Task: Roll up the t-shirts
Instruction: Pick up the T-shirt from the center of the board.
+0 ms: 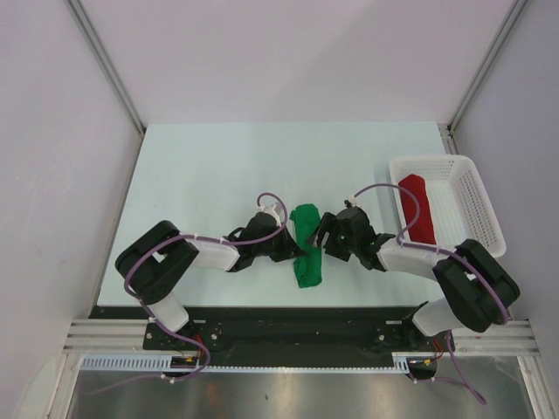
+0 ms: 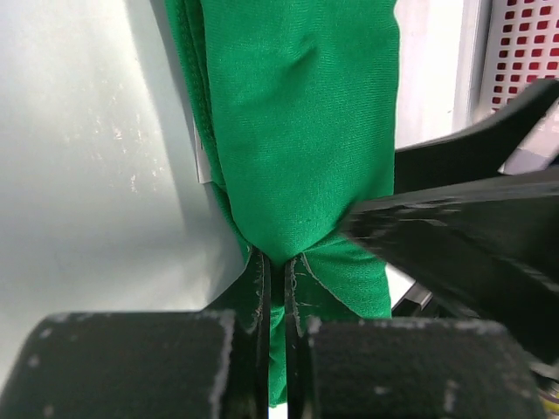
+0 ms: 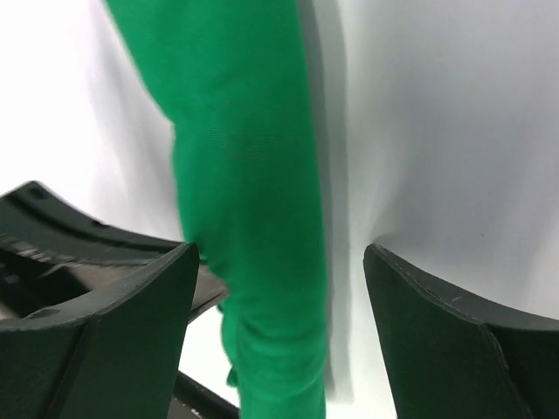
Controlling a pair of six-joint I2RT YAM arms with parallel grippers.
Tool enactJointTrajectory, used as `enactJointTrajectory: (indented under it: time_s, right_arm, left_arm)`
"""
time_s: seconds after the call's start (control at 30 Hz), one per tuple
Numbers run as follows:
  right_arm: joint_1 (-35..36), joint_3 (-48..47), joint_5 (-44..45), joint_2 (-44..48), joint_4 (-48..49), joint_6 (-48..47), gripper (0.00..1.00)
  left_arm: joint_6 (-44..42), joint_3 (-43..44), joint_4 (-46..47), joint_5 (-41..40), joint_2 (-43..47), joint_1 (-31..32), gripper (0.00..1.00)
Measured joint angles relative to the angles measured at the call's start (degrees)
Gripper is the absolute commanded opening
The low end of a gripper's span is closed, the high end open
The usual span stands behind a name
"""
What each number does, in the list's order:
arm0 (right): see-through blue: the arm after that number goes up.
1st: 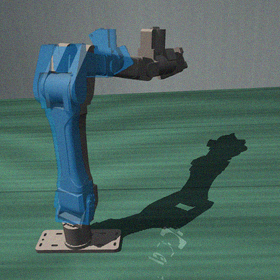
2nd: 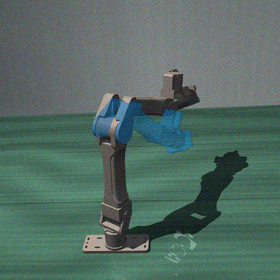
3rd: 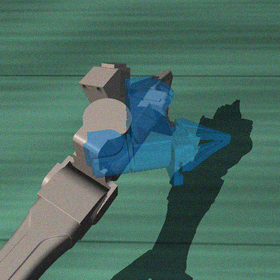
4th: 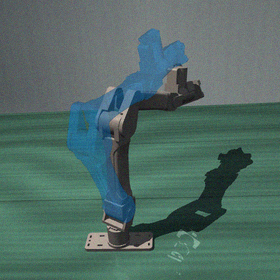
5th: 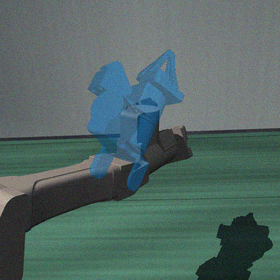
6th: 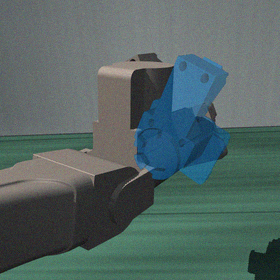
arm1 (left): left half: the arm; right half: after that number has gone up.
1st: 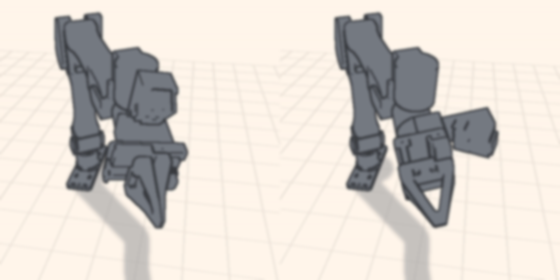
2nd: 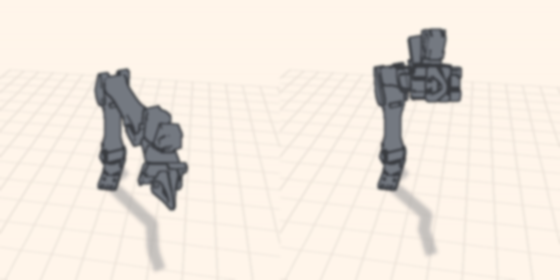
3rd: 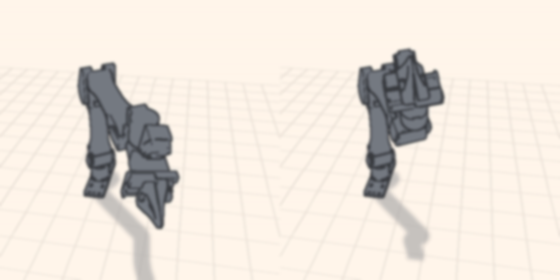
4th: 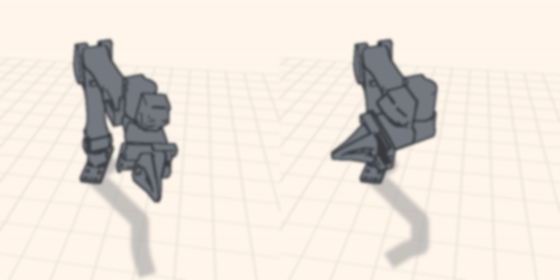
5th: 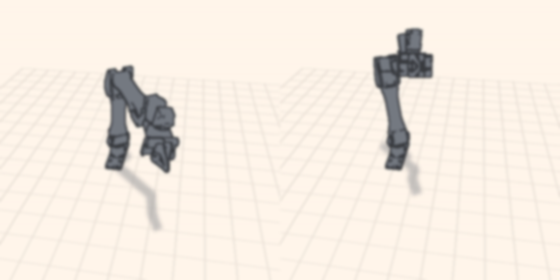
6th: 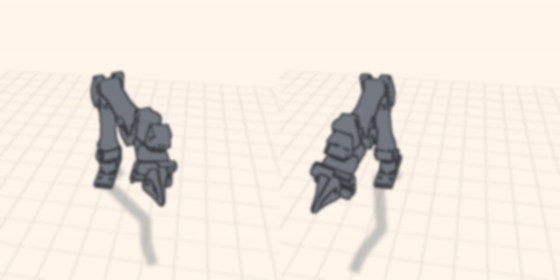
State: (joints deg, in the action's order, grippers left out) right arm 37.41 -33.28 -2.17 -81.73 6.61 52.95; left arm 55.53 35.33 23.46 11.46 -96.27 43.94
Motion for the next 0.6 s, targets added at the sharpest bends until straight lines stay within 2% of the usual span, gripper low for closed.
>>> enactJointTrajectory:
  time_s: [0.2,0.3,0.4,0.43,0.5,0.53,0.57,0.6]
  right_arm:
    - [0.5,-1.8,-0.9,-5.3,5.2,-0.1,0.80]
    - [1.2,-3.5,-0.4,-7.3,5.7,-0.7,0.74]
    - [1.9,-5.6,1.0,-9.0,4.3,-2.1,0.59]
    - [2.1,-6.3,1.8,-9.6,3.6,-2.6,0.42]
    - [2.5,-7.5,2.9,-10.6,1.9,-3.9,0.20]
    - [2.7,-8.0,3.6,-11.2,1.2,-4.3,0.00]
    - [2.8,-8.9,4.0,-11.5,0.3,-4.9,0.00]
    - [3.1,-9.8,4.7,-11.9,-1.0,-6.0,0.00]
  left_arm:
    - [0.0,0.0,0.5,0.3,-0.3,-0.1,0.00]
    - [0.0,0.0,0.7,0.6,-0.5,-0.2,0.00]
    - [0.0,0.0,0.7,0.7,-0.5,-0.3,0.00]
    - [0.0,0.0,0.7,0.7,-0.5,-0.3,0.00]
    - [0.0,0.0,0.7,0.7,-0.5,-0.3,0.02]
    - [0.0,0.0,0.7,0.7,-0.5,-0.3,0.05]
    - [0.0,0.0,0.6,0.7,-0.4,-0.3,0.10]
    - [-0.1,0.0,0.5,0.7,-0.3,-0.4,0.20]
